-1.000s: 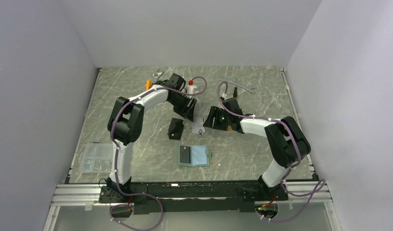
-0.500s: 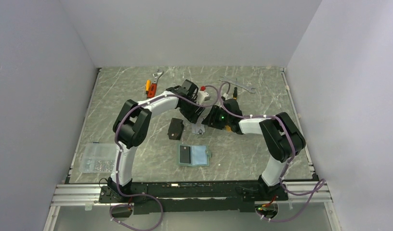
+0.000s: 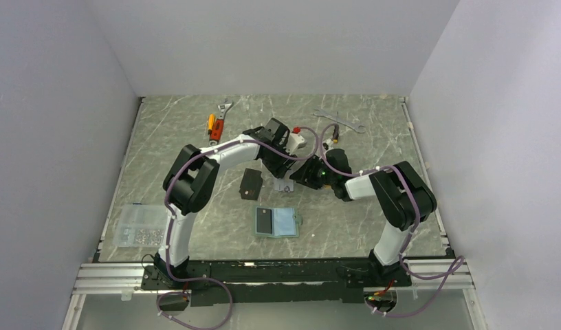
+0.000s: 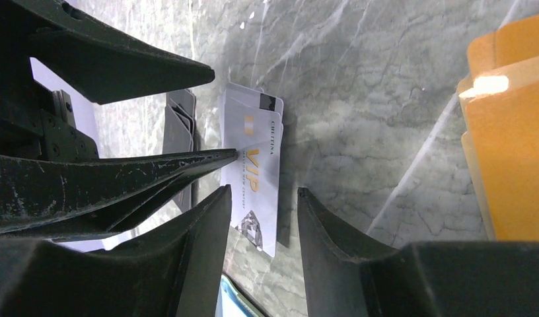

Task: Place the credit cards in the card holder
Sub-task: Pick up the credit card from the center of the board.

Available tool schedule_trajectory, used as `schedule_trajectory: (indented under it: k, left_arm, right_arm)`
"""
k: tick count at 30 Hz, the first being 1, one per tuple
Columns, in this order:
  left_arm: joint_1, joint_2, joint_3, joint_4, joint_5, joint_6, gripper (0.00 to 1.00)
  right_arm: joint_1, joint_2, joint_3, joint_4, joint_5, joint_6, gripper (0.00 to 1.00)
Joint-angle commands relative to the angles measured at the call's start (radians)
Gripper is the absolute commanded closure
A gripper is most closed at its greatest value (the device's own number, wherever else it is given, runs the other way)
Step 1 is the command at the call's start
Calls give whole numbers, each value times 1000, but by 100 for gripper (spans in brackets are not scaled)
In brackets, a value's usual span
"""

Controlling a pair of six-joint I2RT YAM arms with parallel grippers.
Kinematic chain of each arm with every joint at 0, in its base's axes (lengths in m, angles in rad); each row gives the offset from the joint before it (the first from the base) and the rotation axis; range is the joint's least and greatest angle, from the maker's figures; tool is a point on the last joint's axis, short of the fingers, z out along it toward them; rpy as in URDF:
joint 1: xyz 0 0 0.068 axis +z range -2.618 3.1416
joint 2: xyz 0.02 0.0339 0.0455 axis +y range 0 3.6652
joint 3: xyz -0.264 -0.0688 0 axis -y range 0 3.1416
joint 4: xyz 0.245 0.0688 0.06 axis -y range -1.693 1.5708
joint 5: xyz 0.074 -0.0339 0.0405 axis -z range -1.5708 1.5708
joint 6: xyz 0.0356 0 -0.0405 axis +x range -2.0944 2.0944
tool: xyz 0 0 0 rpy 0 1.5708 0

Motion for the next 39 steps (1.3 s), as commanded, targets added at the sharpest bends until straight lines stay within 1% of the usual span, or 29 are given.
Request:
schedule_trajectory:
  k: [1,5,8,17,22,27,31,33,35,39]
  left_arm:
    - [-20,-27,-35,-19,1,-4,37]
    - [-25,-35,-54,-16,17,-25,37]
    - [-25,-34,-57,-19,38,-40,38]
    - [-26,-37,-53,-27,84,-67,38]
    - [-28,-44,-54,-26,97,-72,38]
    - [-28,-43,-59,-26,115,-80,38]
    - [-28,-34,-60,-25,123,-83,38]
    - [-28,-34,-59,-25,122,-83,38]
    - [-28,-44,-60,-22,121,-84,37]
    - [-15,-68,-23,-61,116,-76,30]
  right_arm:
    - [0,40,-60,8,-9,30,56]
    - [0,53,-94,62,-24,65,58]
    - [0,70,-108,101,-38,90,61]
    - [0,65,-131,126,-39,107,68]
    - [0,66,-135,143,-47,124,75]
    - [0,53,-139,174,-66,145,84]
    - [0,36,-142,206,-88,160,89]
    - [1,29,-140,204,-90,164,100]
    - [0,22,-142,203,-89,169,100]
    - [-2,-4,-143,205,-97,172,100]
